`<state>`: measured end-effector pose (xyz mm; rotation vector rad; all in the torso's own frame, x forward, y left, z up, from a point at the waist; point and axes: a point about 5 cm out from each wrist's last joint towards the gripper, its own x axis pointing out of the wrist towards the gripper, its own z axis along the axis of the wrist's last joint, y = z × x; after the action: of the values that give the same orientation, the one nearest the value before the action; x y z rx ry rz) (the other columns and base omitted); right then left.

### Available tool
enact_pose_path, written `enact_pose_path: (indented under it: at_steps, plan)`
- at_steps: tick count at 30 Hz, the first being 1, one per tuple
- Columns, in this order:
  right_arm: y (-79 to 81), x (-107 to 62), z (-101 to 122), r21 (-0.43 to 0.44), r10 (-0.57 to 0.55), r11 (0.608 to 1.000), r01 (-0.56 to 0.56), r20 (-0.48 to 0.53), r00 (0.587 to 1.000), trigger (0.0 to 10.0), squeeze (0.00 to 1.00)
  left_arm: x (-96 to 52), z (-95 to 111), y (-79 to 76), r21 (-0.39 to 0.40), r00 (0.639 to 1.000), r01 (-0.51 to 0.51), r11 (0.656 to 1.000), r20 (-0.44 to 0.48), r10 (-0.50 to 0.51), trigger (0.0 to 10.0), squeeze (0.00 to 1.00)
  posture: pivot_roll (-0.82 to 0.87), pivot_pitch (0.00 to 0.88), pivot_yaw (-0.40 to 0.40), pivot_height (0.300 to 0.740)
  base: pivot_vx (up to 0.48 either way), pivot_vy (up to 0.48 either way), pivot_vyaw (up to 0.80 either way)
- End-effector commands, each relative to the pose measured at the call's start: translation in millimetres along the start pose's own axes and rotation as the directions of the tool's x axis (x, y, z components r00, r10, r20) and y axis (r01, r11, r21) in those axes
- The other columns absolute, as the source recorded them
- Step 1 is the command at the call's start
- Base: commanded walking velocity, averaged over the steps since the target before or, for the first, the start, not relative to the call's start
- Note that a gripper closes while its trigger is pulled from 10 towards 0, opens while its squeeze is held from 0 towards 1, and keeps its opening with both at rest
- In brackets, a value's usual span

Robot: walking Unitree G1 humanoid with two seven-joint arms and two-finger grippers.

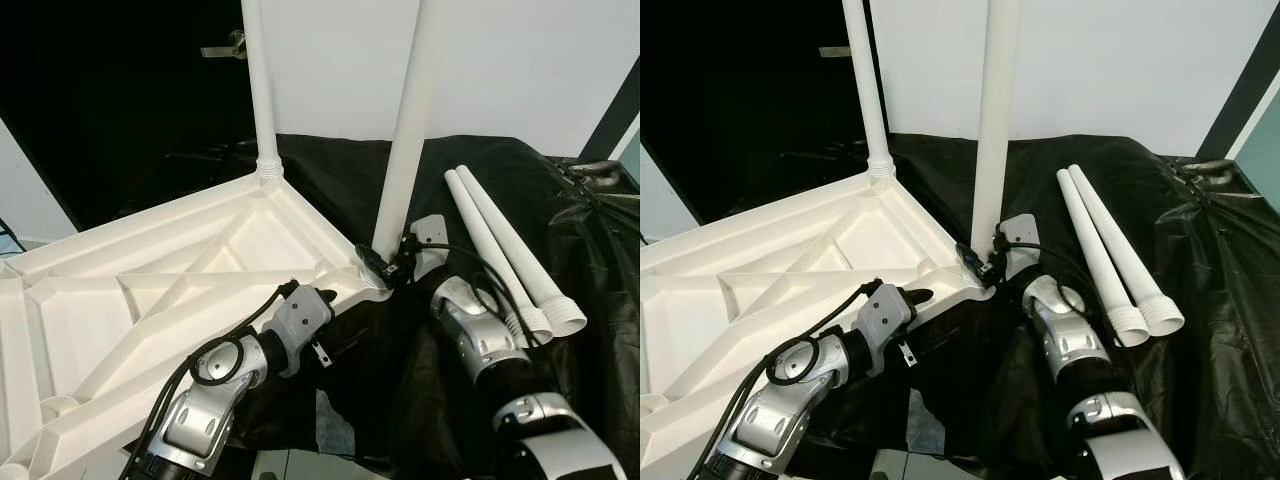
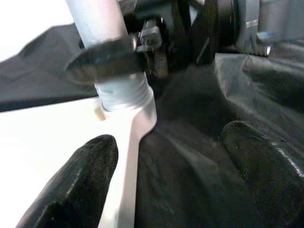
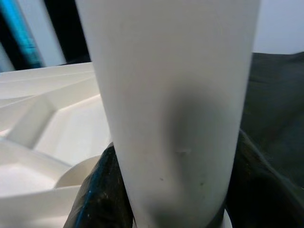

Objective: Building children table

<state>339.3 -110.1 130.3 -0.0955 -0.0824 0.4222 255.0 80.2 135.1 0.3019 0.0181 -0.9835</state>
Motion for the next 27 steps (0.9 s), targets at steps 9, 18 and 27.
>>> enact_pose_path:
  at_steps: [9, 18, 27]
  plan:
    - [22.5, -8.2, -12.6, 0.036, -0.300, 0.952, 0.304, -0.094, 0.949, 10.0, 0.00, 1.0, -0.3, 4.9, 0.014, 0.999, -0.040, 0.999, -0.002, 0.040, 10.0, 0.00, 0.07, 0.000, 0.008, 0.740, 0.000, 0.000, 0.00]
    - [17.5, -9.0, -5.1, 0.007, -0.304, 0.952, 0.305, -0.051, 0.951, 10.0, 0.00, 4.0, 1.7, 7.6, 0.023, 0.999, -0.041, 0.999, 0.004, 0.041, 10.0, 0.00, 0.07, 0.000, 0.013, 0.740, 0.000, 0.000, 0.00]
    - [5.8, -12.1, 1.5, -0.001, -0.308, 0.951, 0.309, -0.029, 0.951, 10.0, 1.00, 0.2, 1.7, 6.6, 0.031, 0.999, -0.036, 0.999, -0.002, 0.036, 10.0, 0.00, 0.07, 0.000, 0.012, 0.740, 0.000, 0.000, 0.00]
